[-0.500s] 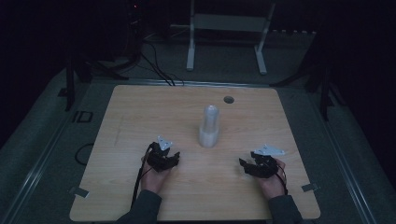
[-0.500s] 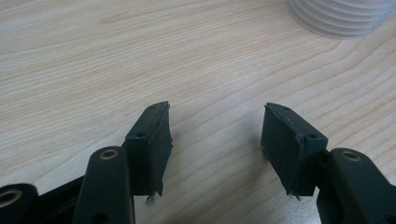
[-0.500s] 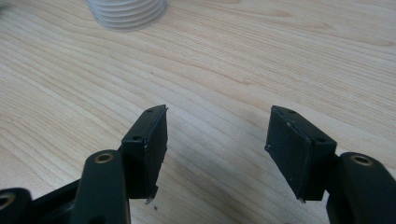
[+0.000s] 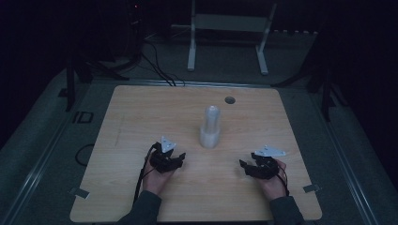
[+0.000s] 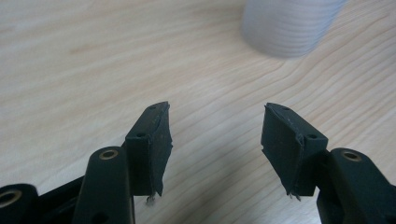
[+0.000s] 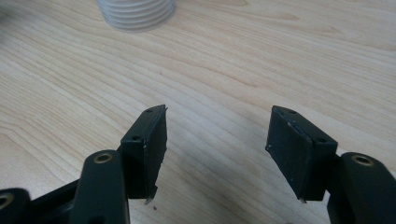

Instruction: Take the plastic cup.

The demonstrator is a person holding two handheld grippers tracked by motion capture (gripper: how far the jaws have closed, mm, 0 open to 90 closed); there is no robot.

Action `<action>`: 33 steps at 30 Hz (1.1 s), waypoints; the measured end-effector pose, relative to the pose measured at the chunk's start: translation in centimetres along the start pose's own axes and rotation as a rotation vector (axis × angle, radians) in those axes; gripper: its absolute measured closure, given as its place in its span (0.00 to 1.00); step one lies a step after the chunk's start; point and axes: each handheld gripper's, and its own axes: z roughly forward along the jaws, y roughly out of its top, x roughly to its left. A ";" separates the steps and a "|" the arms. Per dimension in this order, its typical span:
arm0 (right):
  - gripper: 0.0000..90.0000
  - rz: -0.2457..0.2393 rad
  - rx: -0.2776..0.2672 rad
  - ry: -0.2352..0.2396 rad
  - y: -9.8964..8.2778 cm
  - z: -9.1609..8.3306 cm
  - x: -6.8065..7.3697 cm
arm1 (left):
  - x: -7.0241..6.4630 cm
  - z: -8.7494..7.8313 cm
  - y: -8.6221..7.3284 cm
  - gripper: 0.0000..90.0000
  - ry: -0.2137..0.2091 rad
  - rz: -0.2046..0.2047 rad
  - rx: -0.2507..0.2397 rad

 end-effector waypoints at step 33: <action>0.40 -0.098 -0.095 0.046 7.2 -2.7 1.2 | -1.2 -0.8 6.6 0.41 -0.120 0.058 -0.119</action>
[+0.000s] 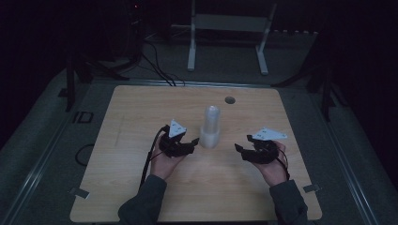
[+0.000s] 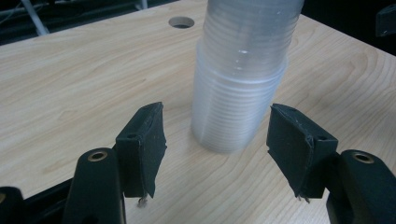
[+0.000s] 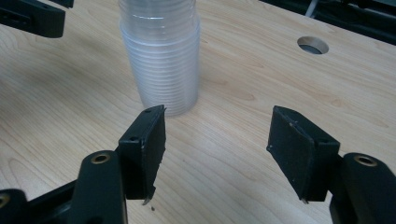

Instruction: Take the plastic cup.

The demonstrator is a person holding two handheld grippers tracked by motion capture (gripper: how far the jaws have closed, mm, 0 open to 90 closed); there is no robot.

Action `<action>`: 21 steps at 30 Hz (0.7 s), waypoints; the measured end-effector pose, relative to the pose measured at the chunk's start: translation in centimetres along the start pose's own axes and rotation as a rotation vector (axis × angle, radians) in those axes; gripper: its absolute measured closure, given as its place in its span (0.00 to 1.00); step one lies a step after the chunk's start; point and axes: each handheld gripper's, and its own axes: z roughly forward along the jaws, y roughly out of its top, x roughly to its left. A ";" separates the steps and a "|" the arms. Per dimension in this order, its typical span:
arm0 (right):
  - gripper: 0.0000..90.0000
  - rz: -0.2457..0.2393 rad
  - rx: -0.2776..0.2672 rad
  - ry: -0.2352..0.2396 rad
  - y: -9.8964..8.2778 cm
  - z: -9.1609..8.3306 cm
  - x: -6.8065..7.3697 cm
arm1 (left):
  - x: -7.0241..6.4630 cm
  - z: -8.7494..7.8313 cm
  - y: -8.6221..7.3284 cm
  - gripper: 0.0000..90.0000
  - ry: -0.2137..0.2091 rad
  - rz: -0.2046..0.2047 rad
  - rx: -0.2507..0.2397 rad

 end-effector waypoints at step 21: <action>0.38 -0.056 -0.034 0.018 3.3 0.5 1.2 | -0.9 2.8 1.0 0.35 -0.035 0.047 -0.009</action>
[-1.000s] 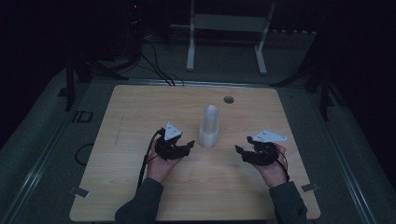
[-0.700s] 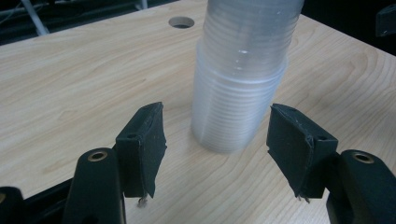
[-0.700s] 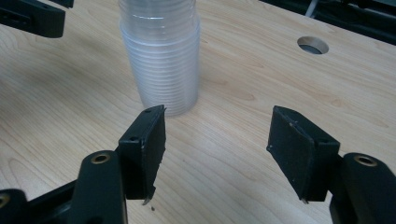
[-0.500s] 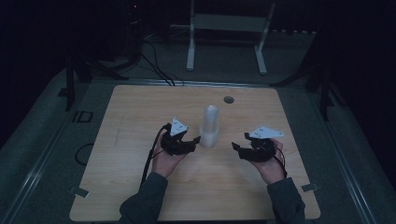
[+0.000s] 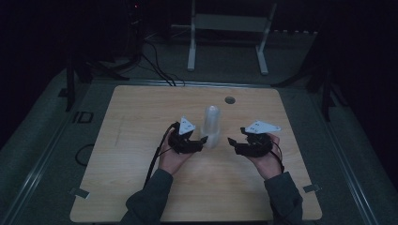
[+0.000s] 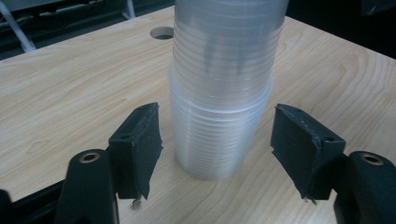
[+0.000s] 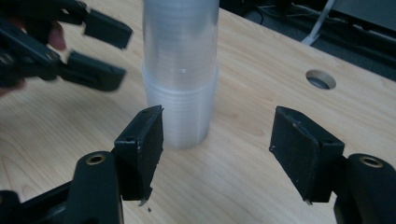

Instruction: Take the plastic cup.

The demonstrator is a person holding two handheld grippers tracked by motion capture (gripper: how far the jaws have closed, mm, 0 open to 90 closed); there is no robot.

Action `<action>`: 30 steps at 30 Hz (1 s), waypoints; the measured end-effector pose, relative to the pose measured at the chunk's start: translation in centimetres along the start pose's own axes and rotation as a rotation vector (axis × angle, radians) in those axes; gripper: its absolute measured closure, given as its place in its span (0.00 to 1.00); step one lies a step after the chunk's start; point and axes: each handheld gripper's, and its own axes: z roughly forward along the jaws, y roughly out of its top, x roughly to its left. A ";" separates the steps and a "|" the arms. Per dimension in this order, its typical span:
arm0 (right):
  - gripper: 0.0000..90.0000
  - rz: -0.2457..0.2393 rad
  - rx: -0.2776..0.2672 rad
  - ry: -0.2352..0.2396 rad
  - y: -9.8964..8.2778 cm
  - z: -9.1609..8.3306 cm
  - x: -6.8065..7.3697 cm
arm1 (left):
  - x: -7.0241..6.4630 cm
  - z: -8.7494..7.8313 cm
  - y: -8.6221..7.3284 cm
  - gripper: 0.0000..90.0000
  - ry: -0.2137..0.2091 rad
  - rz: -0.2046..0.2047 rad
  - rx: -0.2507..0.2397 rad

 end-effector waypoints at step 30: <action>0.29 -0.005 -0.028 0.030 3.9 2.5 0.3 | -0.5 3.7 0.2 0.19 0.017 0.020 0.007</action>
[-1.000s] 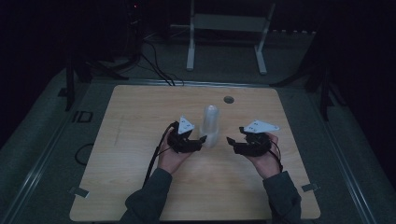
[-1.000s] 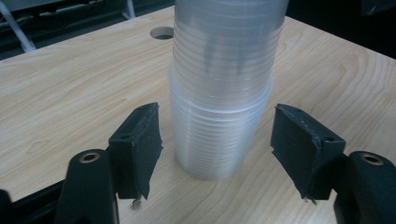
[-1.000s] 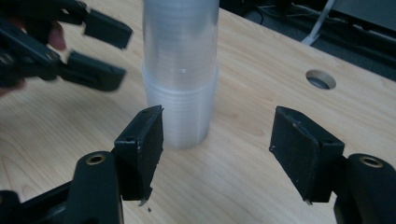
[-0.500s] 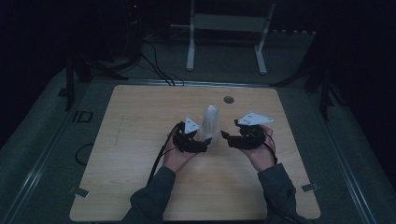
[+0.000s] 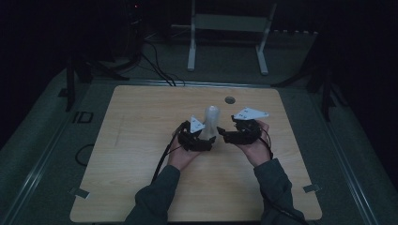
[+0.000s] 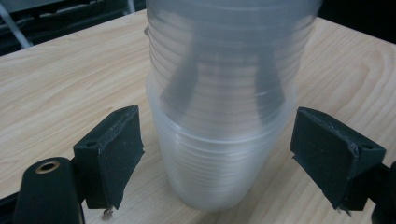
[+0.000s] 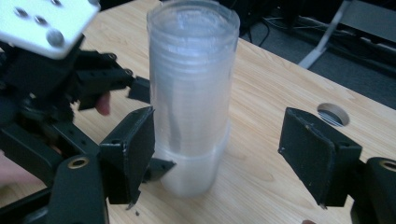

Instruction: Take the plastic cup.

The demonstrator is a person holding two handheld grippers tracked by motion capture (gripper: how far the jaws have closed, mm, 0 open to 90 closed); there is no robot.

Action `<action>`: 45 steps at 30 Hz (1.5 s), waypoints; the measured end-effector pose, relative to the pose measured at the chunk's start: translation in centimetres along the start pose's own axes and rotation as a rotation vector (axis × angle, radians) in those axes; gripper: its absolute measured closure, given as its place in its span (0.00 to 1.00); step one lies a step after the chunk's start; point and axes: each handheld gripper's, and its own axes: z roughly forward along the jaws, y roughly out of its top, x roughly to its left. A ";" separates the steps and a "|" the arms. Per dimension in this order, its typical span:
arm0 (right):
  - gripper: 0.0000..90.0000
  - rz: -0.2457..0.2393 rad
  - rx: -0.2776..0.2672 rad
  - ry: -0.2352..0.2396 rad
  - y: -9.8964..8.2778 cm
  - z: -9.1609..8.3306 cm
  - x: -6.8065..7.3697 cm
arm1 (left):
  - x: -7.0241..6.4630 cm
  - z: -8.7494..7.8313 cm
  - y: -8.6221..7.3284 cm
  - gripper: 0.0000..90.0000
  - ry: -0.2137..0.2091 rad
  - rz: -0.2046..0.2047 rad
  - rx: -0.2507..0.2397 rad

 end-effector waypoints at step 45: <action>0.43 0.042 -0.071 0.058 3.0 4.4 0.7 | -0.3 1.0 -0.2 0.22 0.012 0.026 -0.068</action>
